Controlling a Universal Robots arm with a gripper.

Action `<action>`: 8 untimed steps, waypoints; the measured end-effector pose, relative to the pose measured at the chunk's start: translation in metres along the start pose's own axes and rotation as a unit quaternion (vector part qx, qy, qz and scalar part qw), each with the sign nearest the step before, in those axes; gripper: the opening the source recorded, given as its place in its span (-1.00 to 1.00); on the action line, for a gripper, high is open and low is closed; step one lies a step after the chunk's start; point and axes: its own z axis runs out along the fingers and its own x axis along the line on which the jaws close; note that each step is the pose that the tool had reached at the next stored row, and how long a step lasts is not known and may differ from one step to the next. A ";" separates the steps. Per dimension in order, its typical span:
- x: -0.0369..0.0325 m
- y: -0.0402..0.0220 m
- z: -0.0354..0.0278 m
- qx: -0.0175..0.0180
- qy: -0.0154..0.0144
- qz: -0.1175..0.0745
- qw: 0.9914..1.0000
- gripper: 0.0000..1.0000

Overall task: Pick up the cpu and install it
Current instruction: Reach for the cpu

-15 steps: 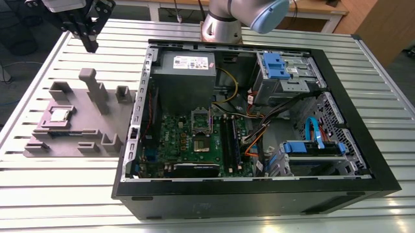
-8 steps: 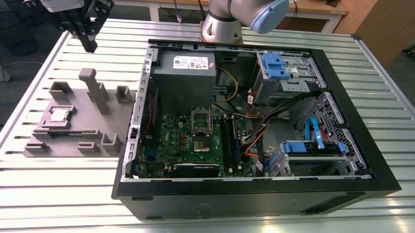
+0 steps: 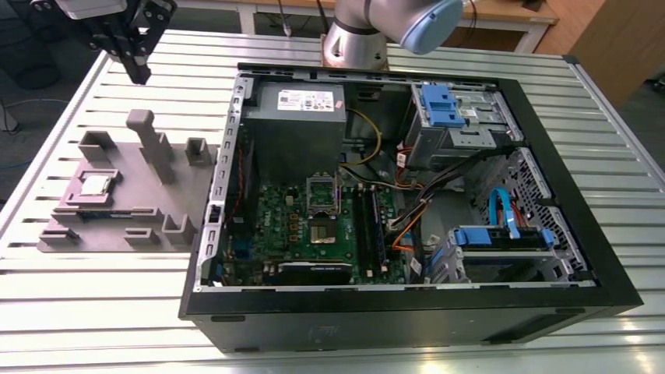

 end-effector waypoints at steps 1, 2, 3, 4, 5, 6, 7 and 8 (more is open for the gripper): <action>0.0008 -0.0001 0.0000 0.000 0.000 0.000 1.000 -0.80; 0.0016 -0.0001 0.0000 0.000 0.000 0.000 1.000 -0.80; 0.0022 -0.0001 -0.0001 0.000 0.000 0.000 1.000 -0.80; 0.0029 -0.0002 0.0000 0.000 0.000 0.000 1.000 -0.80; 0.0036 -0.0003 0.0000 0.000 0.000 0.000 1.000 -0.80; 0.0042 -0.0003 0.0000 0.000 0.000 0.000 1.000 -0.80; 0.0046 -0.0004 0.0000 0.000 0.000 0.000 1.000 -0.80; 0.0049 -0.0004 0.0000 0.000 0.000 0.000 1.000 -0.80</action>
